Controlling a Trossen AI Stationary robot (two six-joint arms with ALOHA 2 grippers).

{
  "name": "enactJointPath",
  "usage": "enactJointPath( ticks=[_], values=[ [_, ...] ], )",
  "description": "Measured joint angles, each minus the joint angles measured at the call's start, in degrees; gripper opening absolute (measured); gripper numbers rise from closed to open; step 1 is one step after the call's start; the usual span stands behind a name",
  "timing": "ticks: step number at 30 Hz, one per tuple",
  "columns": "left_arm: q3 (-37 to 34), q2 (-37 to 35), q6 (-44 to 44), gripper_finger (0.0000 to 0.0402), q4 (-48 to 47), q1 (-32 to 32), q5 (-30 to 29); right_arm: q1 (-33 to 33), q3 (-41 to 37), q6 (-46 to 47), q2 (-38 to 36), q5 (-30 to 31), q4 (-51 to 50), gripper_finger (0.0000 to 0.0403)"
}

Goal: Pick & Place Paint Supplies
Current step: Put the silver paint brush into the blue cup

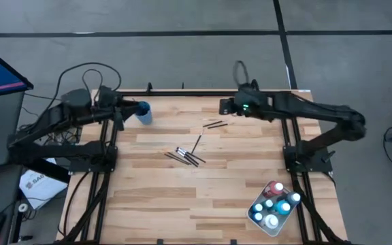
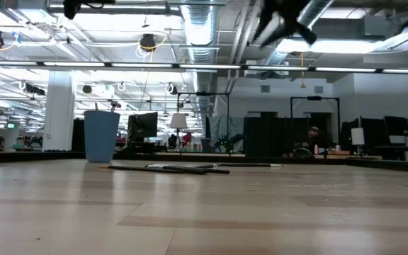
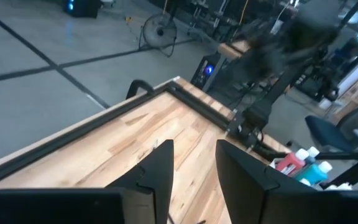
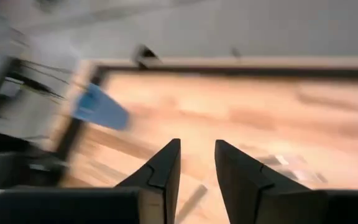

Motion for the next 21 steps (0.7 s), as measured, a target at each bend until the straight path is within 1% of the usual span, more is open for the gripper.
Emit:
enactJointPath(
  ticks=[4, 6, 8, 11, 14, 19, 21],
  values=[
    [0.0, -1.2, 0.0, 0.0114, 0.0, 0.0, 0.0, -3.7, 5.9, 5.0, 9.1, -4.6, -12.9, 0.0093],
    [0.0, -1.3, 0.0, 0.0114, 0.0, 0.0, 0.2, -4.8, 7.8, 7.8, 13.7, -5.8, -18.6, 0.0093],
    [0.0, -1.2, 0.0, 0.0114, -0.2, 0.0, 1.3, -6.0, 9.1, 11.0, 17.7, -7.5, -22.9, 0.0093],
    [0.0, -1.0, 0.1, 0.0114, -0.6, 0.0, 3.2, -8.3, 9.3, 13.5, 23.0, -12.1, -28.9, 0.0093],
    [0.0, -0.8, 0.2, 0.0114, -0.7, 0.0, 3.2, -11.1, 9.2, 13.2, 27.6, -16.8, -30.5, 0.0093],
    [0.0, 0.0, 0.2, 0.0114, -0.7, 0.0, 1.5, -15.2, 9.2, 13.4, 32.7, -21.2, -29.2, 0.0093],
    [0.0, 0.7, 0.2, 0.0114, -0.7, 0.0, 1.5, -16.6, 9.2, 13.4, 33.9, -21.6, -27.3, 0.0093]
  ],
)
